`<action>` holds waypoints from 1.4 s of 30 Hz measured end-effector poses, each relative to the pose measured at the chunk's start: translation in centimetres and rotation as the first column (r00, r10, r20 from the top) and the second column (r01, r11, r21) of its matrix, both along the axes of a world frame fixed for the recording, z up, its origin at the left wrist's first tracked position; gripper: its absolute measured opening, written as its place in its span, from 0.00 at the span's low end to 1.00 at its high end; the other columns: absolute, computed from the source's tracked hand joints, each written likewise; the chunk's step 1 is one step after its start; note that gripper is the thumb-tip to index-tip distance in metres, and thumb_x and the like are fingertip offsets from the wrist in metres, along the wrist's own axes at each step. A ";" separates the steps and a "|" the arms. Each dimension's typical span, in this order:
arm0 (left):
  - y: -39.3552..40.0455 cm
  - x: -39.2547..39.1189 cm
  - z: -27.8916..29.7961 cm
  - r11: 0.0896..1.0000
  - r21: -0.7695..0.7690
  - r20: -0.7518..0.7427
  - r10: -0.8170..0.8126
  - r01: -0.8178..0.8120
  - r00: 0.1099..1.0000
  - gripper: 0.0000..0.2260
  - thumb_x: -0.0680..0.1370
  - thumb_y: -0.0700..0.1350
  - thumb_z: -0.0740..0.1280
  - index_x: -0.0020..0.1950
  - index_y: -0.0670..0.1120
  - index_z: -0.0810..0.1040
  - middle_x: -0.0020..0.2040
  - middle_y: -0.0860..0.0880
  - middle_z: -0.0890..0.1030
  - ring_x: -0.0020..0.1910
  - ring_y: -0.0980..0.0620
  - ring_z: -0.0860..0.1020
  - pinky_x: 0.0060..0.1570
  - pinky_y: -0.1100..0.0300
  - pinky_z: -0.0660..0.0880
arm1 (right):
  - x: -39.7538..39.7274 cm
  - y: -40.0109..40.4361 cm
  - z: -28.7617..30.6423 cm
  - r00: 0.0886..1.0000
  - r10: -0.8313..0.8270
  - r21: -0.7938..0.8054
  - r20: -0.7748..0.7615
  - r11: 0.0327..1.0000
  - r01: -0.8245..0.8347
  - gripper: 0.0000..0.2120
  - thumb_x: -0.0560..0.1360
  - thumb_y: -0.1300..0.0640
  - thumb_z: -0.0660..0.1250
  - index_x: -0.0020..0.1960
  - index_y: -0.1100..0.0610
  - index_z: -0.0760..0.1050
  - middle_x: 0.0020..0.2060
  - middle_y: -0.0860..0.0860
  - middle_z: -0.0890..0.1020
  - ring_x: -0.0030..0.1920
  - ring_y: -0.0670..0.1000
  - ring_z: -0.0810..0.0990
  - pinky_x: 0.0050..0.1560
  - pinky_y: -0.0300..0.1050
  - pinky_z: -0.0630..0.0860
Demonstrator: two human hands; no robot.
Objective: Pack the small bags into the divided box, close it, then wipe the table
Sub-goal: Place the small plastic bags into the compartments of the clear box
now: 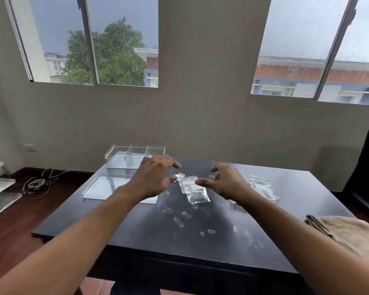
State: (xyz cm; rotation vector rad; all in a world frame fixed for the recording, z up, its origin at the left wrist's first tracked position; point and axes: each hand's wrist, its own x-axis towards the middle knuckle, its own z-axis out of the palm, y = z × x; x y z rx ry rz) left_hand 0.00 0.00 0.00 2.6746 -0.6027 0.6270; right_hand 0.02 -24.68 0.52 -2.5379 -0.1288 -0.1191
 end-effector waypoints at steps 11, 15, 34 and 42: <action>-2.9 5.6 -0.5 0.950 0.307 -0.367 0.057 0.063 0.929 0.23 0.80 0.46 0.67 0.73 0.61 0.69 0.67 0.53 0.75 0.68 0.51 0.73 0.66 0.47 0.68 | 3.0 2.7 -1.4 0.991 -0.061 0.055 -0.118 0.996 0.068 0.37 0.56 0.41 0.87 0.53 0.52 0.70 0.43 0.46 0.74 0.45 0.57 0.81 0.47 0.56 0.84; -3.1 6.6 -0.9 0.978 0.199 -0.397 0.021 0.063 0.917 0.17 0.78 0.44 0.71 0.66 0.56 0.77 0.56 0.54 0.80 0.55 0.53 0.77 0.50 0.60 0.70 | 3.5 2.3 -1.7 0.985 -0.054 0.044 -0.163 0.997 0.062 0.41 0.50 0.39 0.88 0.54 0.52 0.71 0.43 0.44 0.74 0.47 0.56 0.83 0.44 0.54 0.83; -3.4 6.1 -0.9 0.980 0.194 -0.396 0.117 -0.042 0.911 0.13 0.79 0.60 0.64 0.61 0.59 0.78 0.58 0.52 0.78 0.64 0.49 0.73 0.66 0.46 0.62 | 4.6 0.1 0.6 0.991 -0.001 0.026 -0.132 1.000 0.004 0.09 0.70 0.59 0.82 0.35 0.55 0.83 0.25 0.49 0.83 0.19 0.45 0.77 0.21 0.37 0.72; -5.4 6.4 -0.5 0.967 0.253 -0.498 0.157 -0.030 0.853 0.17 0.76 0.61 0.70 0.59 0.54 0.78 0.64 0.47 0.75 0.66 0.45 0.73 0.68 0.45 0.65 | 3.6 -1.7 2.1 0.997 0.077 -0.016 -0.032 0.997 -0.077 0.06 0.76 0.59 0.76 0.40 0.57 0.83 0.32 0.53 0.86 0.22 0.47 0.80 0.22 0.37 0.73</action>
